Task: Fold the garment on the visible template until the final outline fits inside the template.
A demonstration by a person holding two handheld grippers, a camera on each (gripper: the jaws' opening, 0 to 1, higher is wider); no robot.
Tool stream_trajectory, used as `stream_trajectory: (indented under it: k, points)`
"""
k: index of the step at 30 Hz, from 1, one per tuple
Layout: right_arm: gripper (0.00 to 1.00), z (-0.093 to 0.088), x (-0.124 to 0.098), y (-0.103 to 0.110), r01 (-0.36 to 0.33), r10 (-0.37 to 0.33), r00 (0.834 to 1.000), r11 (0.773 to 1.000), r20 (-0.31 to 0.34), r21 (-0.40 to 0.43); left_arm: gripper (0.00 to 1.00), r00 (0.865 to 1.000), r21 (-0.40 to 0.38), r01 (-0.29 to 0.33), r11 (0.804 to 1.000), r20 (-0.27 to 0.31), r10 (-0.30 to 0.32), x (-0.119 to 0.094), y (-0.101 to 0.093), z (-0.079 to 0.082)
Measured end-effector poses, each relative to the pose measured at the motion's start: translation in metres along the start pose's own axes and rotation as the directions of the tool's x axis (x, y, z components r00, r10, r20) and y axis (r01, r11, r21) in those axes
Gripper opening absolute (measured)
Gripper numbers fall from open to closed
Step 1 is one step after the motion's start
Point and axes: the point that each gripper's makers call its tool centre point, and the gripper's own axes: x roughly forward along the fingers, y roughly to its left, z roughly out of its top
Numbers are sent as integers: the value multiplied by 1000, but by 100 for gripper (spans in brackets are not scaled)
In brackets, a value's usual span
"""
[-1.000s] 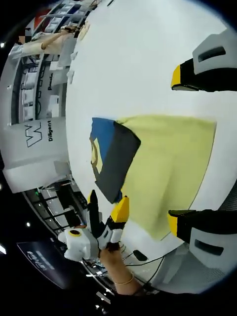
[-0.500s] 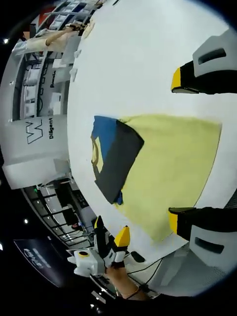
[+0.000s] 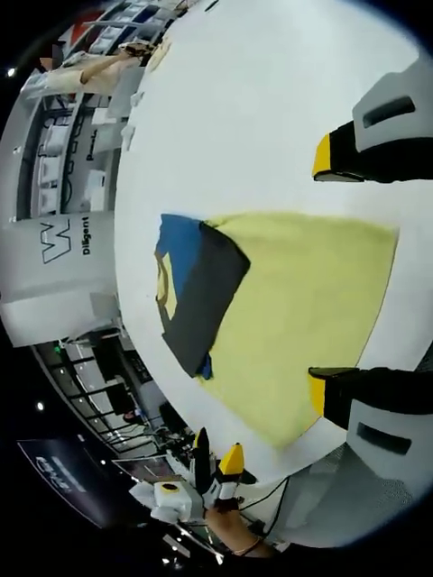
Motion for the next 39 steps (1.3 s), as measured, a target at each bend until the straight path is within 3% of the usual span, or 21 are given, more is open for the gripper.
stream_trajectory:
  k: [6,8,12,15,18,22,29,39]
  points:
    - [74,-10,0,-1,4,-4,1000,1000,-30,-2,67,996,-23,-24,999,-92,22,-6,3,-32]
    - [72,-13,1,-2,11,-11,999,1000,-39,-4,60,991,-69,-38,997,-128,29,-8,3,-42]
    - [68,-18,1,-4,28,-29,998,999,-57,-17,54,989,-70,-53,996,-140,42,-10,2,-52]
    - [67,-22,0,-5,39,-41,996,999,-76,-19,48,980,-85,-77,993,-189,60,-14,3,-66]
    - [63,-28,-1,-8,52,-54,993,998,-101,-20,40,981,-127,-67,990,-191,42,-13,0,-71]
    - [61,-31,-1,-8,54,-55,992,998,-116,-12,38,978,-160,-60,985,-207,26,-13,-7,-78]
    - [54,-39,-2,-12,71,-72,986,997,-153,-9,28,962,-186,-88,979,-269,36,-17,-7,-94]
    - [27,-52,-6,-20,106,-106,971,994,-214,-12,10,953,-177,-126,976,-294,69,-19,-6,-97]
